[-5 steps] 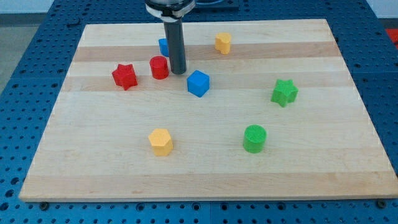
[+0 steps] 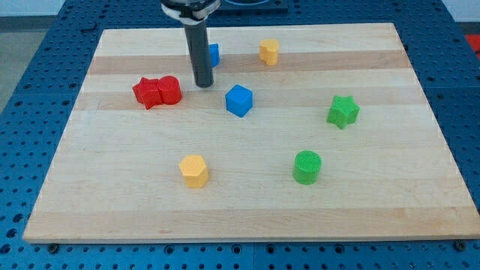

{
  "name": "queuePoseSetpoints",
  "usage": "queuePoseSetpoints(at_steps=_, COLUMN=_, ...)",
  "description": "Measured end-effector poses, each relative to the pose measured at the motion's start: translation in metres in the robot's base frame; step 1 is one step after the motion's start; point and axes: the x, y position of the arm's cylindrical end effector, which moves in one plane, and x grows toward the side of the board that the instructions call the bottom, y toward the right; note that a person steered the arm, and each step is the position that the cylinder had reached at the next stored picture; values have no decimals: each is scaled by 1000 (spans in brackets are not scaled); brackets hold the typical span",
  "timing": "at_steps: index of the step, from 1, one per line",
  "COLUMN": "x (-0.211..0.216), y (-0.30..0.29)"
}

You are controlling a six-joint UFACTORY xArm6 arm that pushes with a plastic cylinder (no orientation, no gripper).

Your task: Move the blue crescent a bit down

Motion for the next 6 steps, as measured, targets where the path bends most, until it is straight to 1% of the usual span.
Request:
queuePoseSetpoints(at_steps=1, x=-12, y=0)
queuePoseSetpoints(at_steps=2, x=-27, y=25)
queuePoseSetpoints(at_steps=3, x=-68, y=41)
queuePoseSetpoints(at_steps=4, x=-92, y=26)
queuePoseSetpoints(at_steps=5, x=-77, y=4)
queuePoseSetpoints(at_steps=6, x=-71, y=12)
